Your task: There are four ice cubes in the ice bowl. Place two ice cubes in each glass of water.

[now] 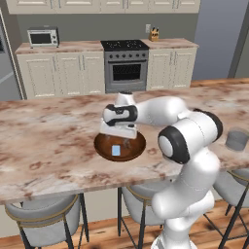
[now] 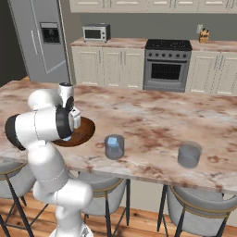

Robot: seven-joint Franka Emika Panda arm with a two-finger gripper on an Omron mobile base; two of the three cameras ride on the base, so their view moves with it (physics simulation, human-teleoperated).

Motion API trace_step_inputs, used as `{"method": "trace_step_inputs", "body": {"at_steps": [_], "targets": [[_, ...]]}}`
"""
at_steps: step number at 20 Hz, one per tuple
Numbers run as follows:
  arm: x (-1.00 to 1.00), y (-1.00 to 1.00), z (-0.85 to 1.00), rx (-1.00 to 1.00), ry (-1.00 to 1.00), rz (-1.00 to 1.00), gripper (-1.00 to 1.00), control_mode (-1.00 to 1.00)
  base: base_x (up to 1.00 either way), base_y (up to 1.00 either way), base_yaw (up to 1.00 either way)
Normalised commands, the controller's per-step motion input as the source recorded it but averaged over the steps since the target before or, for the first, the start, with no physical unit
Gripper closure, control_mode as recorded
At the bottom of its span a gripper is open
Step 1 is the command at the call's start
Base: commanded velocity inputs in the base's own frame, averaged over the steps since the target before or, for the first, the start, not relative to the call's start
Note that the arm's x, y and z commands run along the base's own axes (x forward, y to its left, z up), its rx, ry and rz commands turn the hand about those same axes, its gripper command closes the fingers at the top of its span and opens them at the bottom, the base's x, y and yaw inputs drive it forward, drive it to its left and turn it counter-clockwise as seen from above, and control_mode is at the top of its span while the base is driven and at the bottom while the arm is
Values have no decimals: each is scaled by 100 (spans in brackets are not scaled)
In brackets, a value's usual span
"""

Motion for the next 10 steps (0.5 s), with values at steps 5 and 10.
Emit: {"method": "trace_step_inputs", "body": {"at_steps": [5, 10], "targets": [[23, 15, -40, -10, 2, 0, -100, -100, 0, 0, 0], [3, 2, -6, -1, 12, 0, -100, -100, 0, 0, 0]]}}
